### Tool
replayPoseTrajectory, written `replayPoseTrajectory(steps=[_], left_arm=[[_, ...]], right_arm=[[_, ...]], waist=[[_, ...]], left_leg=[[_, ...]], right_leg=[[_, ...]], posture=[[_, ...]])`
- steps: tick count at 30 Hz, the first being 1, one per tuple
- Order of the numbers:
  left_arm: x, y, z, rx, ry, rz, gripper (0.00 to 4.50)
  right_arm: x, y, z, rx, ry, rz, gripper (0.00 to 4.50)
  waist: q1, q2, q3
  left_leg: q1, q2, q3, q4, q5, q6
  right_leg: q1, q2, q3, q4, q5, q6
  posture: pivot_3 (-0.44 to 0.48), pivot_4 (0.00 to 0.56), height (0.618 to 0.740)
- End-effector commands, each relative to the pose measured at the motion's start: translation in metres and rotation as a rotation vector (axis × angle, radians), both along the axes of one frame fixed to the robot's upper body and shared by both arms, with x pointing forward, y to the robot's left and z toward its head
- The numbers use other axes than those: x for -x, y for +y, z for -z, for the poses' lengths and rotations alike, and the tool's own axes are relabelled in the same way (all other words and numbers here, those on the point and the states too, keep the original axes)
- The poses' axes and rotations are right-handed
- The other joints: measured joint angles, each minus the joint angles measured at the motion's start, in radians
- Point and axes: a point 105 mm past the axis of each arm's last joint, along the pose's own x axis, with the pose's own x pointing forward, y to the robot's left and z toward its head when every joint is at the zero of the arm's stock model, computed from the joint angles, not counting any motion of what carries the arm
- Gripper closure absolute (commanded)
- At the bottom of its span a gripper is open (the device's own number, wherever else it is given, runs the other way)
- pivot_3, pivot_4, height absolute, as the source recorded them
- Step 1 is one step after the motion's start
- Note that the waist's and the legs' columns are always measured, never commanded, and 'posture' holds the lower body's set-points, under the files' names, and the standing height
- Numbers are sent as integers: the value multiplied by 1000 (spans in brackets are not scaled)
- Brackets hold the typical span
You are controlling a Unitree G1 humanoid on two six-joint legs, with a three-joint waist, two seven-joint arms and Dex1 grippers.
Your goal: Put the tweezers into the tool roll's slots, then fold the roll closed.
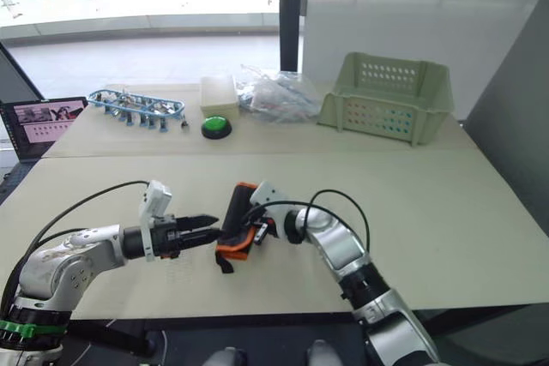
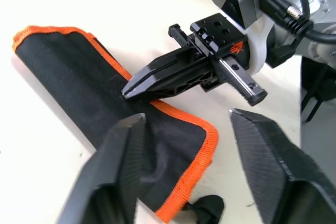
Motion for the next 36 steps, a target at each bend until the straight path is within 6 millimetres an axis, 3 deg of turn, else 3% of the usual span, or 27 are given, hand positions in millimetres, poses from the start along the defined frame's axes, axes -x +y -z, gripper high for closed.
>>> replayPoseTrajectory(steps=[1,5,8,11,17,22,24,29,36], left_arm=[[-5,-14,11,-47,-67,56,3158],[-5,-18,37,-115,-49,83,4465],[0,-14,59,-167,-15,92,4465],[2,-11,65,-168,-4,94,4465],[6,-10,67,-170,-4,103,4465],[10,-9,67,-177,-2,105,4465],[11,-9,67,-180,-4,106,4465],[12,-7,66,-183,-7,99,4465],[12,-7,67,-187,-13,89,4465]], right_arm=[[5,-3,13,35,37,14,4500],[8,-2,3,2,12,-3,4500],[19,7,-21,-109,-48,-88,4500],[29,11,-37,-209,-52,-132,4500],[23,12,-7,-83,-10,-84,4500],[-6,0,30,9,83,93,4500],[-21,-4,35,15,99,159,4500],[-45,-8,28,2,73,230,4500],[-65,-2,10,-33,20,255,4500]], waist=[[-2,0,0],[-2,0,0],[-2,0,0],[-4,0,0],[-5,0,0],[-10,0,0],[-12,0,-1],[-5,1,-1],[-3,1,-1]], left_leg=[[0,0,0,0,0,0],[-1,0,1,-1,0,0],[-1,0,1,-2,0,0],[-2,0,1,-2,0,0],[-1,0,2,-2,0,0],[2,1,3,-3,0,0],[6,2,3,-3,0,0],[15,5,4,-3,0,0],[14,4,5,-3,0,0]], right_leg=[[0,0,0,0,0,0],[-1,0,1,-1,0,0],[-1,0,1,-2,0,0],[-1,-1,1,-4,0,0],[-1,0,1,-3,0,0],[0,1,2,-2,0,0],[3,1,2,-1,0,0],[11,2,2,1,0,0],[10,2,3,0,0,0]], posture=[[0,150,716],[0,150,716],[0,150,716],[0,150,716],[0,150,716],[0,150,716],[0,150,716],[0,150,716],[0,150,716]])
